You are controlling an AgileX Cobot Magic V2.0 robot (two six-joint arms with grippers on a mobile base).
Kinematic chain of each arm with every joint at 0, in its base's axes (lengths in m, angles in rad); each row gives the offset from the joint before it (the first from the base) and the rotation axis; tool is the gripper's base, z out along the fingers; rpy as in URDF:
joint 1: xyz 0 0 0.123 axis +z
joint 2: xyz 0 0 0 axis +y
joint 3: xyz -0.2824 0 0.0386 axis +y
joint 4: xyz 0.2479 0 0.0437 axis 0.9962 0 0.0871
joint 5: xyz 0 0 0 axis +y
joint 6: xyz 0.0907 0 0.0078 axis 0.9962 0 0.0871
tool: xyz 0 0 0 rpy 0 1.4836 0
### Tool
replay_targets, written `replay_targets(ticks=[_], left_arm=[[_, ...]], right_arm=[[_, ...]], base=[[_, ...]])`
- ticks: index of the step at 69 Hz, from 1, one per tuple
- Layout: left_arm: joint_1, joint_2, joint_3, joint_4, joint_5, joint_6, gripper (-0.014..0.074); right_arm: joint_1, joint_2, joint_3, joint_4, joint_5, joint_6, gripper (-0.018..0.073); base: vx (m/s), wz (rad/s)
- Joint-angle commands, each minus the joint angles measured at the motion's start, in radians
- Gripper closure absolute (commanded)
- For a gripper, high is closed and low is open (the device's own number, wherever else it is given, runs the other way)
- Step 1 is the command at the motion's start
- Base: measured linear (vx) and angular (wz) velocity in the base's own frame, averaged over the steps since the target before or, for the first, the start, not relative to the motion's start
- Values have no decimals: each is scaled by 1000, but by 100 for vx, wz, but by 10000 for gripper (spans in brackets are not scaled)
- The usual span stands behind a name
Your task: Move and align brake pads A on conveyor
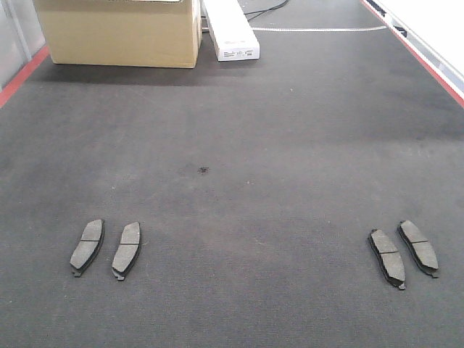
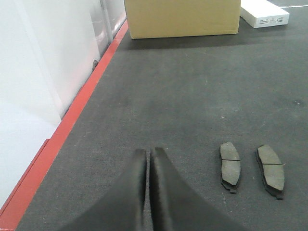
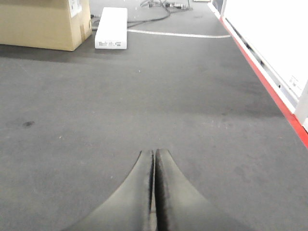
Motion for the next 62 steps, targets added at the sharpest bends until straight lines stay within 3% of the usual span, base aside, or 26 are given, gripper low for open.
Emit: replay_targets(ticks=[1,23,62], left_arm=[[2,14,-25,1,-65,-5,602],[2,14,-25,1,-65,-5,602],[2,14,-25,1,-65,-5,602]], right_arm=[[-7,-57,22,-6,-45,-11,571],[-7,-132,71,-6,55,-11,571],[-7,-132,71,-6,56,-11,571]], base=[[0,0],[0,0],[0,0]])
